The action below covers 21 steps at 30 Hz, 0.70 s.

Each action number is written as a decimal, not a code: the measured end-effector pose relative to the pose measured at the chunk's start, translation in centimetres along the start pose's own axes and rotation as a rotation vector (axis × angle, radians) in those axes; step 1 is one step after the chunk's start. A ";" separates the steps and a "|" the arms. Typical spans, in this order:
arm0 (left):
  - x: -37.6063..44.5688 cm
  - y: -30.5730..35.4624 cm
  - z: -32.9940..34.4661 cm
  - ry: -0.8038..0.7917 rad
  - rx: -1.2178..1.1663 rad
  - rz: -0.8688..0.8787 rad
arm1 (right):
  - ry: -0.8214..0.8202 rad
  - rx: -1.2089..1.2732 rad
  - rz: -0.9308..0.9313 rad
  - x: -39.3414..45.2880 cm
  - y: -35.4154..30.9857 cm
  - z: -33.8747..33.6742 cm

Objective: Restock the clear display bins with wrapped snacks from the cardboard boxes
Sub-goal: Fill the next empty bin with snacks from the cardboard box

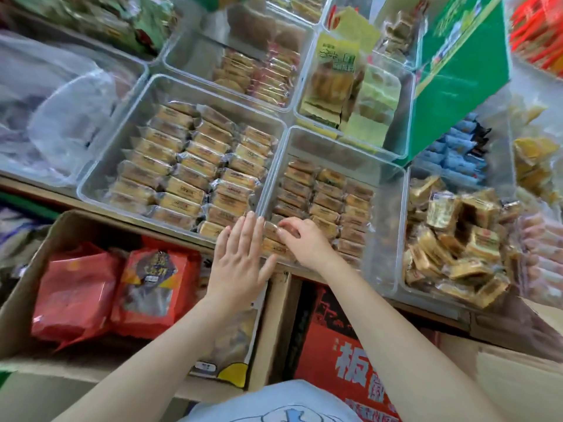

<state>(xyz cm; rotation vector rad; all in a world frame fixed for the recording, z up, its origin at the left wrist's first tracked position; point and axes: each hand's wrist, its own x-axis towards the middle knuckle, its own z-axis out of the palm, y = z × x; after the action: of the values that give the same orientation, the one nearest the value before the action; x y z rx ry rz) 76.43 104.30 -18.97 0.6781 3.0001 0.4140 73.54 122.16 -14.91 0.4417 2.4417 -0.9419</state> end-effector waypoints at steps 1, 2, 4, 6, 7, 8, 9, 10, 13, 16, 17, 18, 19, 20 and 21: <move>0.0 0.0 0.2 0.011 0.010 0.002 | 0.002 -0.006 0.006 0.6 0.0 0.3; 0.0 0.0 0.3 0.022 0.010 -0.003 | 0.004 -0.017 0.005 1.1 0.0 0.5; 0.1 0.1 0.2 0.032 0.001 -0.013 | -0.007 -0.034 0.006 1.8 -0.1 0.5; 0.2 0.1 0.2 0.017 0.008 -0.015 | -0.047 -0.050 0.007 2.1 0.0 -0.1; 0.2 0.2 0.0 0.001 0.014 -0.015 | -0.068 -0.032 0.005 2.1 0.1 -0.5; 0.3 0.2 0.0 -0.012 0.018 -0.015 | -0.083 -0.018 0.003 1.9 0.4 -0.9; 0.3 0.2 -0.1 -0.018 0.023 -0.015 | -0.087 -0.008 -0.001 1.7 0.5 -1.0; 0.3 0.3 -0.2 -0.025 0.027 -0.018 | -0.075 -0.011 -0.014 1.5 0.5 -0.9; 0.3 0.3 -0.3 -0.060 0.029 -0.026 | -0.041 -0.073 -0.044 1.2 0.6 0.0; 0.2 0.5 -0.8 -0.117 0.030 -0.049 | -0.049 -0.074 -0.047 0.0 0.5 -0.5; 0.2 0.5 -1.2 -0.148 0.028 -0.060 | -0.025 -0.067 -0.049 -0.7 0.5 -0.9; 0.2 0.5 -1.5 -0.175 0.021 -0.068 | 0.014 -0.058 -0.041 -1.4 0.6 -1.3; 0.3 0.6 -1.9 -0.207 0.006 -0.079 | 0.062 -0.038 -0.036 -2.3 0.7 -1.8; 0.3 0.7 -2.3 -0.232 -0.015 -0.093 | 0.110 -0.009 -0.039 -3.4 0.9 -2.3; 0.4 0.8 -2.6 -0.247 -0.037 -0.105 | 0.149 0.015 -0.046 -4.5 1.2 -3.0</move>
<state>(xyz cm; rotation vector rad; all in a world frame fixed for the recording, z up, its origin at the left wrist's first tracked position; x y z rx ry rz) 76.17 104.55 -16.19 0.5231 2.7718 0.3506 76.86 124.48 -11.17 0.4786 2.5899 -0.9787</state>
